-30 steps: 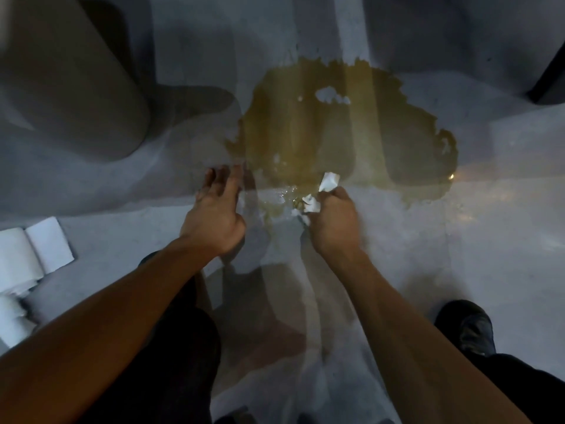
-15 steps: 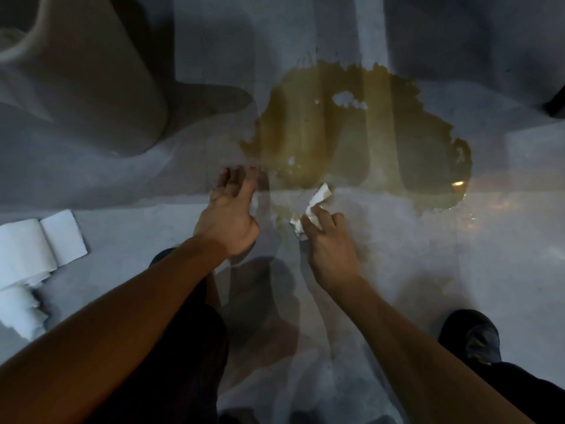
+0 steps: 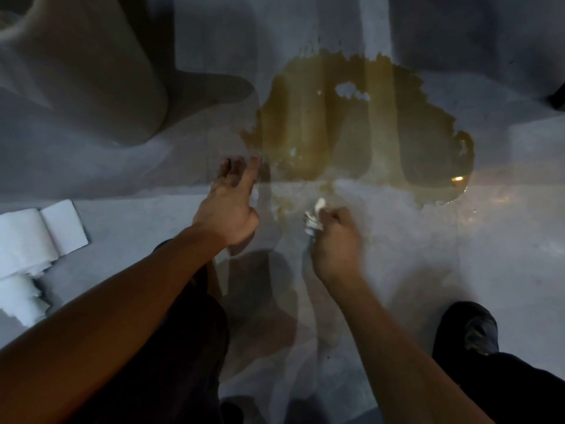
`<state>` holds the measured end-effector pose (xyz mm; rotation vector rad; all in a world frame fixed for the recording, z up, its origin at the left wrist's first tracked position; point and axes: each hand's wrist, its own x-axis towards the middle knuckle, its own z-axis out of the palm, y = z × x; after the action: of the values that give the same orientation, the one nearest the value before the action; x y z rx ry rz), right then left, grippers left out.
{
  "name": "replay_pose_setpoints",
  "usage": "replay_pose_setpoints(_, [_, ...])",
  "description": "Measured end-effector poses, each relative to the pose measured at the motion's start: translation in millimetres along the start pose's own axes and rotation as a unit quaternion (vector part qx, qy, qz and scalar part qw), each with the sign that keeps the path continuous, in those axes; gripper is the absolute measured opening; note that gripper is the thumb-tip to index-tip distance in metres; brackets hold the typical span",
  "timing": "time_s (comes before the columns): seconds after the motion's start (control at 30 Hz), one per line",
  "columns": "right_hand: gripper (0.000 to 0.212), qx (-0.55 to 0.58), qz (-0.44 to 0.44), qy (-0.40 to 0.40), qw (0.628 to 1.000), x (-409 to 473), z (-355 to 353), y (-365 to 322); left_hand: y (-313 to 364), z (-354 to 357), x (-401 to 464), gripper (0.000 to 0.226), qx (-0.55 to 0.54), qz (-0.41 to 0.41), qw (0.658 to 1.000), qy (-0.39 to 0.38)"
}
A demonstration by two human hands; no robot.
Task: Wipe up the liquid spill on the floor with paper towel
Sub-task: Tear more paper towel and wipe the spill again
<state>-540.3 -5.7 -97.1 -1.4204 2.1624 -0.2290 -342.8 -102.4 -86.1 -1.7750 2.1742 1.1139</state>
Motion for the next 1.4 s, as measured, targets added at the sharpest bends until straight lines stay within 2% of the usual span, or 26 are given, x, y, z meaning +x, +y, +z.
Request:
replay_pose_setpoints(0.07, [0.031,0.015,-0.064,-0.017,0.998,22,11,-30,-1,-1,-1,0.095,-0.011,0.002,1.000,0.006])
replay_pose_setpoints(0.17, [0.022,0.110,-0.075,0.001,0.991,45,-2,-55,-7,-2,-1,0.092,-0.033,0.019,0.999,0.030])
replay_pose_setpoints(0.23, [0.026,0.092,-0.077,0.048,0.992,42,-26,-51,-11,-4,-1,0.094,-0.042,0.029,0.998,0.030])
replay_pose_setpoints(0.33, [0.022,0.039,-0.051,0.087,0.994,25,-58,-3,-9,-7,-4,0.094,-0.051,0.031,0.998,0.023])
replay_pose_setpoints(0.43, [0.033,0.000,0.059,-0.007,0.998,4,-51,32,-6,-12,-6,0.094,-0.054,0.036,0.998,0.022])
replay_pose_setpoints(0.47, [0.035,-0.006,0.064,-0.025,0.998,1,-39,30,-7,-13,-6,0.094,-0.057,0.035,0.997,0.024])
replay_pose_setpoints(0.63, [0.027,0.030,-0.059,-0.001,0.998,45,-7,-39,-31,-20,-10,0.086,-0.068,0.012,0.993,0.094])
replay_pose_setpoints(0.73, [0.024,0.041,-0.067,0.037,0.996,82,-11,-59,-46,-21,-11,0.075,0.000,-0.023,0.991,0.133])
replay_pose_setpoints(0.8, [0.027,0.027,-0.106,0.057,0.992,82,-20,-57,-51,-22,-12,0.075,0.056,-0.050,0.991,0.111])
replay_pose_setpoints(0.9, [0.034,0.012,-0.182,-0.032,0.983,41,-23,-43,-52,-21,-13,0.090,0.075,-0.070,0.993,0.057])
replay_pose_setpoints(0.97, [0.034,-0.056,-0.188,-0.124,0.973,2,-5,-32,-50,-19,-12,0.101,0.083,-0.085,0.992,0.032])
replay_pose_setpoints(1.03, [0.036,-0.076,-0.199,-0.155,0.965,-22,15,-30,-48,-19,-11,0.104,0.105,-0.093,0.990,0.012])
replay_pose_setpoints(1.17, [0.027,-0.039,-0.158,-0.095,0.982,30,28,-54,-50,-22,-11,0.105,0.128,-0.071,0.989,-0.003])
replay_pose_setpoints(1.3, [0.018,0.040,-0.179,-0.050,0.982,101,2,-99,-56,-19,-14,0.112,0.135,-0.062,0.989,-0.001])
replay_pose_setpoints(1.33, [0.018,0.025,-0.178,-0.043,0.983,117,-6,-107,-57,-18,-13,0.112,0.136,-0.062,0.989,0.008])
replay_pose_setpoints(1.4, [0.020,-0.044,-0.194,0.024,0.980,145,-20,-122,-59,-18,-10,0.114,0.141,-0.075,0.987,0.017])
